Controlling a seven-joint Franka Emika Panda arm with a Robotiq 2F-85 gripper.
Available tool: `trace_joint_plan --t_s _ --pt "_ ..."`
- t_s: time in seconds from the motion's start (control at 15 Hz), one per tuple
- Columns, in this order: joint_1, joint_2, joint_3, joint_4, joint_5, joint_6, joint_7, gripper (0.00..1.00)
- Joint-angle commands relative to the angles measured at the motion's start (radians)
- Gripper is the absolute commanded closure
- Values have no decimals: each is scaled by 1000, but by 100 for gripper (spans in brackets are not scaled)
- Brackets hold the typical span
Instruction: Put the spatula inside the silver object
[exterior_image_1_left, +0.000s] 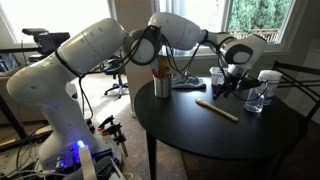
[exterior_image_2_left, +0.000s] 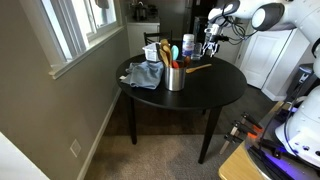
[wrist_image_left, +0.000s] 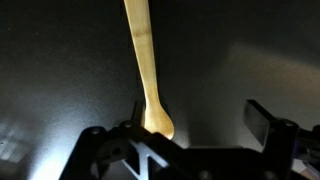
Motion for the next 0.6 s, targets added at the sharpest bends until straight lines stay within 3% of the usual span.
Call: trace_joint_plan --t_s 0.0,0.27,0.53 --pt "-9 109 19 155 -65 -60 -55 0" --pt "-13 211 24 270 -95 -70 -63 0" --pt "-1 260 -7 295 -89 -45 -63 0"
